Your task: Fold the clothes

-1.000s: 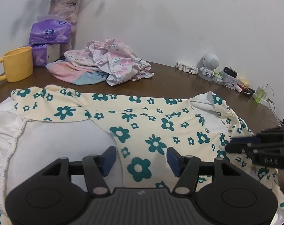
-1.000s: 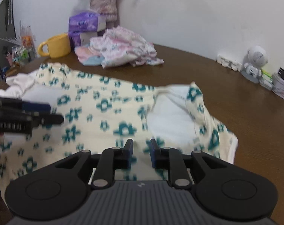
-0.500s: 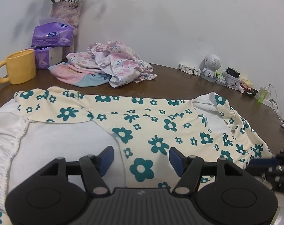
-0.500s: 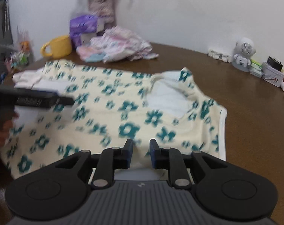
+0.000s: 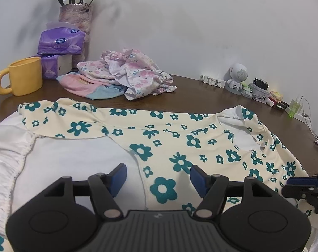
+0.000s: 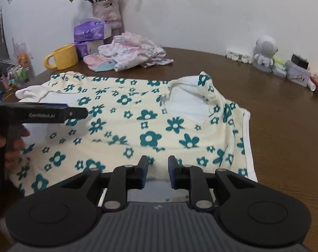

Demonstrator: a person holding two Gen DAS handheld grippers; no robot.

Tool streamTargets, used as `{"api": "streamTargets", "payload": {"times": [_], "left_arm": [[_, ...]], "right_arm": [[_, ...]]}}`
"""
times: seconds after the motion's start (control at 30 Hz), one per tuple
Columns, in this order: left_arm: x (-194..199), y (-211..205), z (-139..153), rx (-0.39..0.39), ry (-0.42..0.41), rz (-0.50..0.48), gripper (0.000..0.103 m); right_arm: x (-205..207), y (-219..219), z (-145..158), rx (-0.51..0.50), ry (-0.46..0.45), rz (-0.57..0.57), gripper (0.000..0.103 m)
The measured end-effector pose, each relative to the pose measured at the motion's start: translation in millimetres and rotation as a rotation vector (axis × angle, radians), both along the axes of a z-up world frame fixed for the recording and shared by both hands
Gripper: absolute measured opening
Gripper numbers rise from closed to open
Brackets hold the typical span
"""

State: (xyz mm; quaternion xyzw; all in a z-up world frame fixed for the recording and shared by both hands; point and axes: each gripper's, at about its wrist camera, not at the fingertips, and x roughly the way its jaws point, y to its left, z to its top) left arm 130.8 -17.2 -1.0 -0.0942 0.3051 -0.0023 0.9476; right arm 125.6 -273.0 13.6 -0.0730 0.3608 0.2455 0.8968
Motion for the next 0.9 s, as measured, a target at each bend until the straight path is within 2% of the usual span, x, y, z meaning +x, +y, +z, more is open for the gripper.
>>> {"api": "streamTargets", "payload": {"times": [0.37, 0.47, 0.6, 0.67, 0.77, 0.9], "left_arm": [[-8.6, 7.9, 4.5, -0.023, 0.004, -0.011, 0.067], [-27.9, 9.4, 15.8, -0.052, -0.033, -0.077, 0.067], [-60.9, 0.0, 23.5, 0.022, -0.062, -0.176, 0.066], [-73.6, -2.0, 21.4, 0.05, -0.052, -0.2, 0.065], [-87.2, 1.9, 17.4, 0.063, -0.034, -0.203, 0.061], [-92.3, 10.8, 10.1, 0.067, -0.006, -0.169, 0.061]], "right_arm": [[-18.2, 2.0, 2.9, -0.027, 0.03, -0.005, 0.02], [-34.1, 5.6, 10.3, 0.023, 0.017, 0.034, 0.02], [-50.4, 25.3, 8.7, 0.02, 0.002, 0.088, 0.02], [-55.5, 33.8, 4.5, 0.006, 0.008, 0.106, 0.014], [-56.8, 38.7, -6.5, -0.028, 0.042, 0.111, 0.012], [-62.9, 37.3, -7.4, -0.044, 0.039, 0.103, 0.012]]}}
